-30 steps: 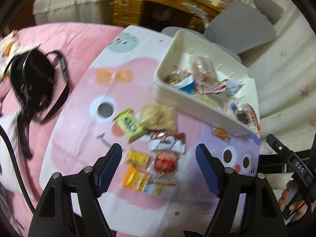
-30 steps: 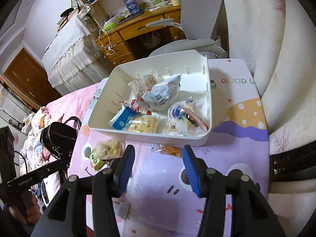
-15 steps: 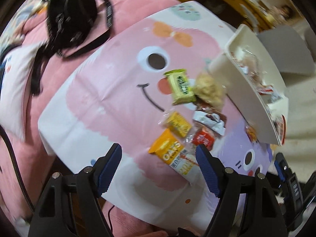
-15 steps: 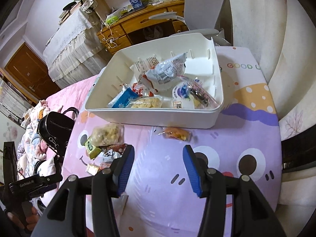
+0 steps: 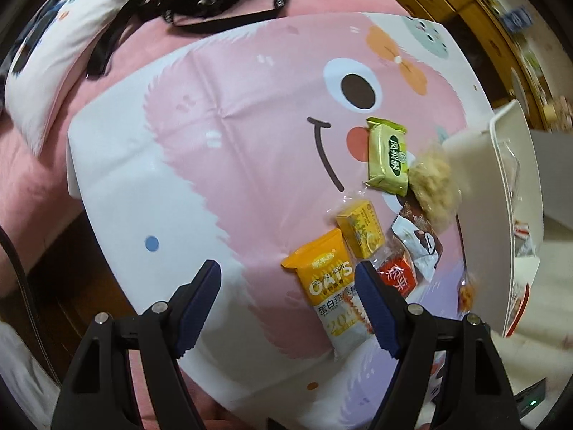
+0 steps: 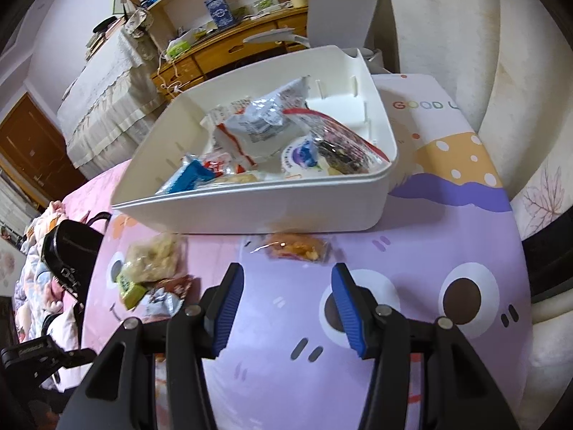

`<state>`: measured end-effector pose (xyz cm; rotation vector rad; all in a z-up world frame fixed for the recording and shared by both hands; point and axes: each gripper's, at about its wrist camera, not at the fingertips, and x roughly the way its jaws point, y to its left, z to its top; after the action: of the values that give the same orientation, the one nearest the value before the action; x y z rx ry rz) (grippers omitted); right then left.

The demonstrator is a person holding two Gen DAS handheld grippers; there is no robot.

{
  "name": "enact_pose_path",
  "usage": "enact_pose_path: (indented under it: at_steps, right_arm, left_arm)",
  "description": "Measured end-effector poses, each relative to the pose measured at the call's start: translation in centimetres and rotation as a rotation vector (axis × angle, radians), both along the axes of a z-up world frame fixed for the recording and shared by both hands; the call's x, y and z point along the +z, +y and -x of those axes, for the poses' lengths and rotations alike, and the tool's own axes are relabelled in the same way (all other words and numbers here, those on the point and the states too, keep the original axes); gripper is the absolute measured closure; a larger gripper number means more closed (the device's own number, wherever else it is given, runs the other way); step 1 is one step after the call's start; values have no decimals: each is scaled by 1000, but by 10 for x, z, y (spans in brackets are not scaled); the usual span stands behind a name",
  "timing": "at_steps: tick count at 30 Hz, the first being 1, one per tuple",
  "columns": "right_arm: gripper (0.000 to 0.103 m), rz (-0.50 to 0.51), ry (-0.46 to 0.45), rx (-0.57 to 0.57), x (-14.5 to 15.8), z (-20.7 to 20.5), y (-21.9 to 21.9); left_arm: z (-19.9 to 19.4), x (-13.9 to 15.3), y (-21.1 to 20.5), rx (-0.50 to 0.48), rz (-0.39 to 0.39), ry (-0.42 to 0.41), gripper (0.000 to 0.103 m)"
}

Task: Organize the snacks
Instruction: 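Move left tool to yellow OATS bar while right tool moves to small orange snack packet, then grasp yellow OATS bar with left tool while right tool grasps orange snack packet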

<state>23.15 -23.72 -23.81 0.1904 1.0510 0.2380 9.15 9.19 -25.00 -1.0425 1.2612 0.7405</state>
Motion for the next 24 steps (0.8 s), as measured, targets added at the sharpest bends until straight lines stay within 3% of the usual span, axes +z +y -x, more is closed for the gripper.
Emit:
enact_pose_path:
  at_steps: [13, 24]
  right_arm:
    - [36, 88, -67, 1, -39, -19, 18]
    - [34, 160, -99, 51, -47, -22, 43]
  left_arm:
    - [2, -38, -3, 168, 95, 17, 27]
    - [-16, -58, -7, 200, 158, 66, 28]
